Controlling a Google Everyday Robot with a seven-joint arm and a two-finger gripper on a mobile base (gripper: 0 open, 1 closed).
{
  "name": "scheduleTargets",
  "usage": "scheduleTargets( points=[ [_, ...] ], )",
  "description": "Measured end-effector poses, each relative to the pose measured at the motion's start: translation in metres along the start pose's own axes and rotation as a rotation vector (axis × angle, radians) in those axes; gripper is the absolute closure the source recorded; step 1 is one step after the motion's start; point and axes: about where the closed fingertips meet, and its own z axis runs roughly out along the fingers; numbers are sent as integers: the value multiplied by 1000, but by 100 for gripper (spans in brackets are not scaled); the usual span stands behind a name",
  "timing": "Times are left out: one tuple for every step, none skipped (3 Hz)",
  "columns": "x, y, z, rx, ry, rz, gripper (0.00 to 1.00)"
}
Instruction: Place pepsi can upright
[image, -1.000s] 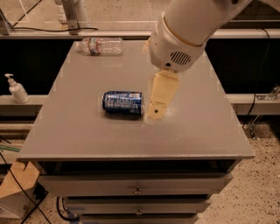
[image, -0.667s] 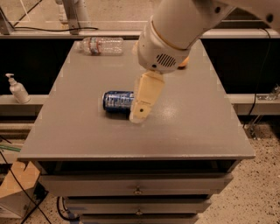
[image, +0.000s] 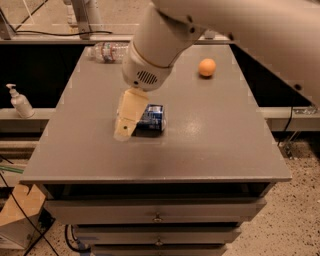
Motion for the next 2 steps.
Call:
scheduleTargets(
  points=[
    [-3, -8, 39, -15, 50, 16, 0],
    [12, -15, 68, -11, 138, 38, 0]
  ],
)
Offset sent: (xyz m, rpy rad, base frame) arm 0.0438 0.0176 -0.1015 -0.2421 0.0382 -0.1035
